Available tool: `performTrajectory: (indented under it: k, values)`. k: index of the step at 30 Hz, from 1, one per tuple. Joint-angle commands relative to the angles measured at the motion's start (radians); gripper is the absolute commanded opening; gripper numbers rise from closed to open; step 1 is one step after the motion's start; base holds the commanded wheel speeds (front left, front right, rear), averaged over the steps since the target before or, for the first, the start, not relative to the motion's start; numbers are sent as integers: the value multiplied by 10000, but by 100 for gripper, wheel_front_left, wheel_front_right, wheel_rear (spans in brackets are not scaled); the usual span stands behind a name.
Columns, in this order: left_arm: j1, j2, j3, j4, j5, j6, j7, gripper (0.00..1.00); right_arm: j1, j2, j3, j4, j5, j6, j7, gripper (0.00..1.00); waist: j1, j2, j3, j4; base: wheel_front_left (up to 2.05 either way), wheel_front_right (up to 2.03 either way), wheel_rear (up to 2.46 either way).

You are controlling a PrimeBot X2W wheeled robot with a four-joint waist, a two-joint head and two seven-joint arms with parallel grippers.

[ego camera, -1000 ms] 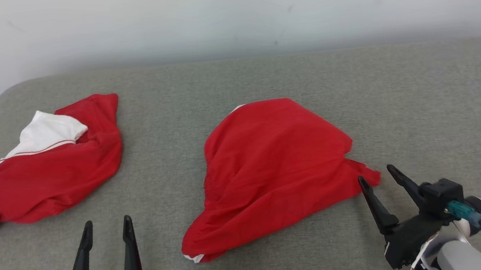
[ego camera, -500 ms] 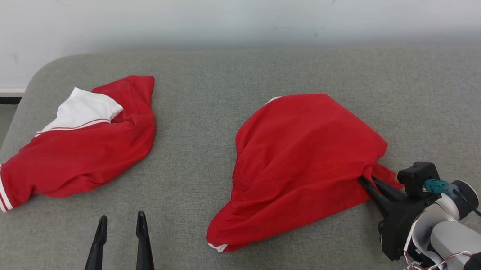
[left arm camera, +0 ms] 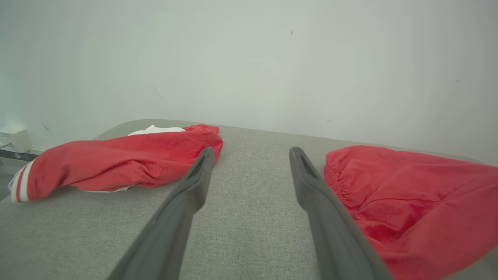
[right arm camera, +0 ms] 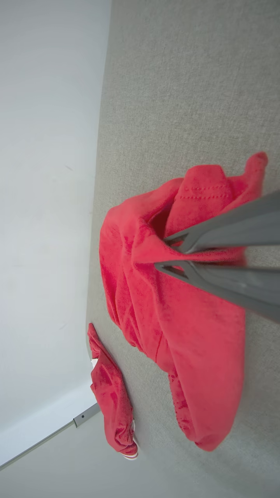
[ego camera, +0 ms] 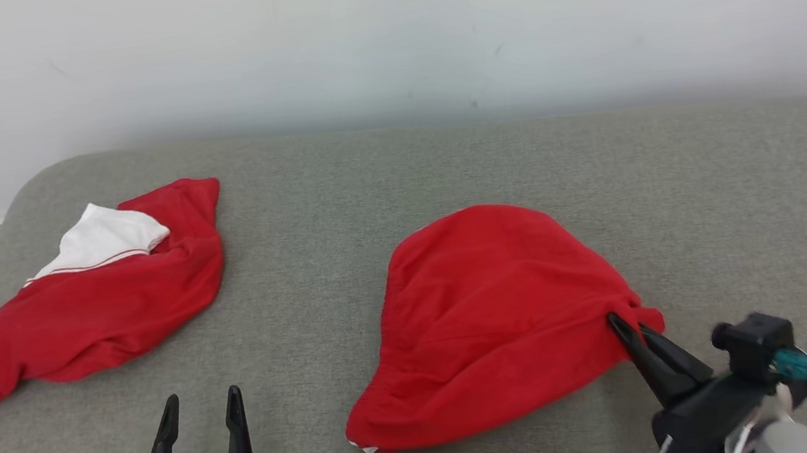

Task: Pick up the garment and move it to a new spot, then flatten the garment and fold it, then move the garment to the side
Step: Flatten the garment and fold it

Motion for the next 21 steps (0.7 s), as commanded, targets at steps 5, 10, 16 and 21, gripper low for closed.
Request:
performTrajectory:
  k: [5, 10, 16, 21]
  values:
    - [201, -3, -35, -151, -138, -7, -34, 100, 1522, -201, -1198, -1866, -289, -22, 250, 0, 1, 0, 36, -206, 0, 0, 0]
    - [89, -8, -102, -141, -252, -7, -34, 100, 2135, -132, -2071, -2936, -748, -22, 936, 0, 1, 0, 200, -124, 0, 0, 0]
    - [-100, -7, -248, -92, -342, 3, -34, 100, 1812, 129, -2545, -3198, -1231, -22, 1461, 0, 1, 0, 394, 161, 0, 0, 0]
    - [-395, -5, -401, 36, -458, 3, -34, 100, 792, 413, -2445, -2619, -1631, -22, 1927, 0, 1, 0, 671, 595, 0, 0, 0]
